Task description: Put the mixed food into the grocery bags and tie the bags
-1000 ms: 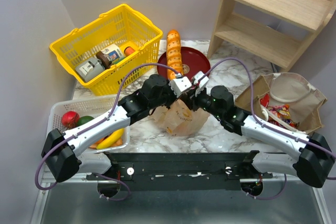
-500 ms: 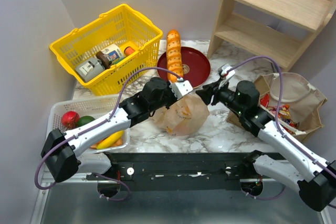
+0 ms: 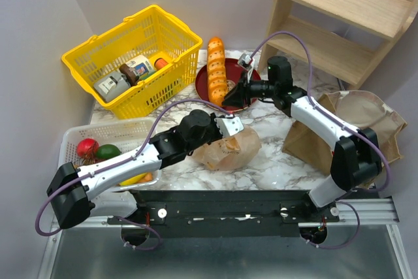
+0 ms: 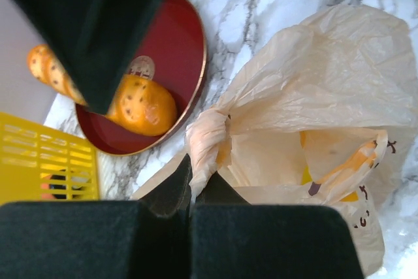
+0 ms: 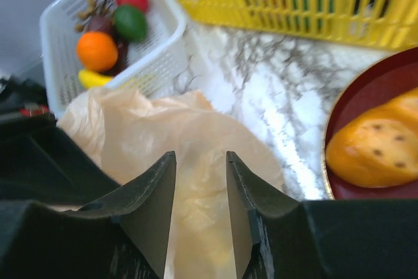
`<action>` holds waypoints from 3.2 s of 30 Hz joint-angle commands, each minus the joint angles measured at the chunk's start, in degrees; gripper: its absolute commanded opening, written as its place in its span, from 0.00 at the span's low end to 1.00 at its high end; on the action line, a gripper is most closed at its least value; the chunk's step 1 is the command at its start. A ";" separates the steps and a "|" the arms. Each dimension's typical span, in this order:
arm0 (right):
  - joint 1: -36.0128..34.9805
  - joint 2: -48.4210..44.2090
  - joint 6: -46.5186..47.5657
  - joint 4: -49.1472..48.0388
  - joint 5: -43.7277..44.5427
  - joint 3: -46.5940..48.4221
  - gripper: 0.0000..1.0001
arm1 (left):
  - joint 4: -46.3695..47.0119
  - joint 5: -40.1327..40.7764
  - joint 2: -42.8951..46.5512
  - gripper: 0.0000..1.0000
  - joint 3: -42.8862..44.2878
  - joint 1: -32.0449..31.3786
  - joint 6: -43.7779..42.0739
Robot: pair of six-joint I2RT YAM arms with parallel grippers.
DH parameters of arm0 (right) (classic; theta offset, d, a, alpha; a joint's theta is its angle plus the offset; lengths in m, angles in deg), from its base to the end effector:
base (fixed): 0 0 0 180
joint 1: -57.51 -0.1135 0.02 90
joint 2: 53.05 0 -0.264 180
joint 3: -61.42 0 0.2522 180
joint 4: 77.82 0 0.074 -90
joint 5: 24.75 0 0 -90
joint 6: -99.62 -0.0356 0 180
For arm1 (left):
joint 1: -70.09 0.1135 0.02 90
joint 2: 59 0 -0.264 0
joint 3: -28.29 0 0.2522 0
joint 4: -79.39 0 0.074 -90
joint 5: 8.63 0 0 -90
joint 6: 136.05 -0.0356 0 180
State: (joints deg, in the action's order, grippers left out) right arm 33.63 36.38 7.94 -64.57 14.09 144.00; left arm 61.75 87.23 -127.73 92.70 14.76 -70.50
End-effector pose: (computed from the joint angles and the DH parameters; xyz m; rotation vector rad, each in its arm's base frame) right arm 0.3163 0.1704 0.3143 -0.9626 1.6947 1.1486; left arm 0.1607 -0.2259 0.2996 1.2047 1.5469 -0.2555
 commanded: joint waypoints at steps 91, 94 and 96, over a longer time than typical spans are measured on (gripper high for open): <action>-9.52 -7.95 -11.34 -15.57 8.09 -18.98 0.01 | -17.84 -27.75 12.48 0.63 4.46 20.43 49.15; -9.52 -8.04 -11.16 -15.48 7.74 -18.89 0.01 | -14.32 -28.46 11.87 0.66 3.93 21.84 48.53; -9.52 -8.04 -11.25 -15.48 7.48 -18.89 0.01 | -12.04 -29.42 10.99 0.66 4.19 22.19 48.09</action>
State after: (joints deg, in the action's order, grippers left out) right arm 24.45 29.73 -3.03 -80.70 21.46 123.78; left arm 43.92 61.25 -115.73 97.05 35.87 -22.37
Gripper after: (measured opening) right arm 0.016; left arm 0.655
